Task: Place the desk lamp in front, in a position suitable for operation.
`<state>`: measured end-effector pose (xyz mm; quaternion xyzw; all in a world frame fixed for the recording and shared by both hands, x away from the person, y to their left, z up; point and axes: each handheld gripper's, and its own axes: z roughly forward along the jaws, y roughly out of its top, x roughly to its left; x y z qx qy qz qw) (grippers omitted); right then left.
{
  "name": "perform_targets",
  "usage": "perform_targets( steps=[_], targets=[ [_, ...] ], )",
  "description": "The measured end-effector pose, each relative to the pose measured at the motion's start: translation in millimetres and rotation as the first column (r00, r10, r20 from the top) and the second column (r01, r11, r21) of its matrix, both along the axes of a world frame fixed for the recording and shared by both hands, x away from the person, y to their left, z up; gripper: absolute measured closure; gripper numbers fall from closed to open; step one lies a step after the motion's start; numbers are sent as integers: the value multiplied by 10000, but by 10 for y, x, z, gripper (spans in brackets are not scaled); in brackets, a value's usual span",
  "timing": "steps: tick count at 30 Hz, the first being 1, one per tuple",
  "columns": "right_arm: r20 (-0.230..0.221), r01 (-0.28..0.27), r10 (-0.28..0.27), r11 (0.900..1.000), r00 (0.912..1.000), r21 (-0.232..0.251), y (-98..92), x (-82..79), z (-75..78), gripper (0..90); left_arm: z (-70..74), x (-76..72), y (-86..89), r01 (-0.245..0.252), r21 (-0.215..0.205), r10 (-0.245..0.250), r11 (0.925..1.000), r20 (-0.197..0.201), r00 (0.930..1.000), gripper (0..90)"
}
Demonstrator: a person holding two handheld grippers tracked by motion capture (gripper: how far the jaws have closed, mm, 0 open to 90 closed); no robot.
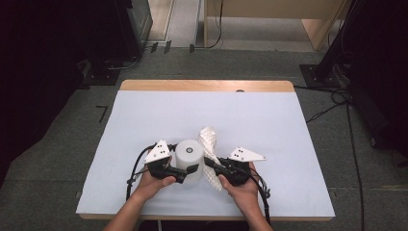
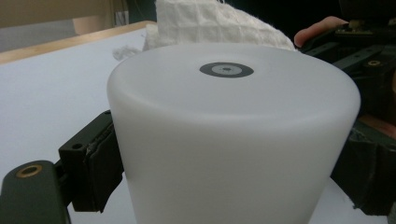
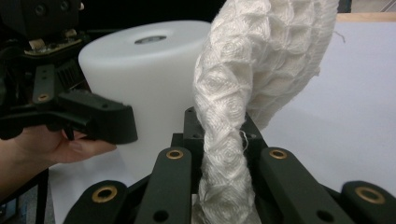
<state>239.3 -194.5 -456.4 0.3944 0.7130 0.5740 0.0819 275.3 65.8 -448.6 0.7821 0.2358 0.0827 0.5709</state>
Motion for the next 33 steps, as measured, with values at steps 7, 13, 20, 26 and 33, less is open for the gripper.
perform_targets(
  steps=[7,13,20,26,33],
  targets=[
    [-421,-365,352,9988,9985,-322,154,8,-133,800,60,54,153,-540,-618,533,9966,-139,9985,91],
    [-322,-467,457,9985,9984,-301,157,-14,-105,801,57,56,141,-581,-607,569,9965,-207,9982,91],
    [172,-352,349,9993,9992,159,67,-37,50,801,7,52,69,-391,-276,383,9989,-303,9988,91],
    [151,-379,375,9990,9992,250,74,-32,28,801,12,50,81,-405,-231,399,9989,-245,9989,91],
    [-263,-657,653,9977,9975,-155,173,-25,-102,801,64,66,174,-754,-802,740,9939,-199,9971,91]
  ],
)
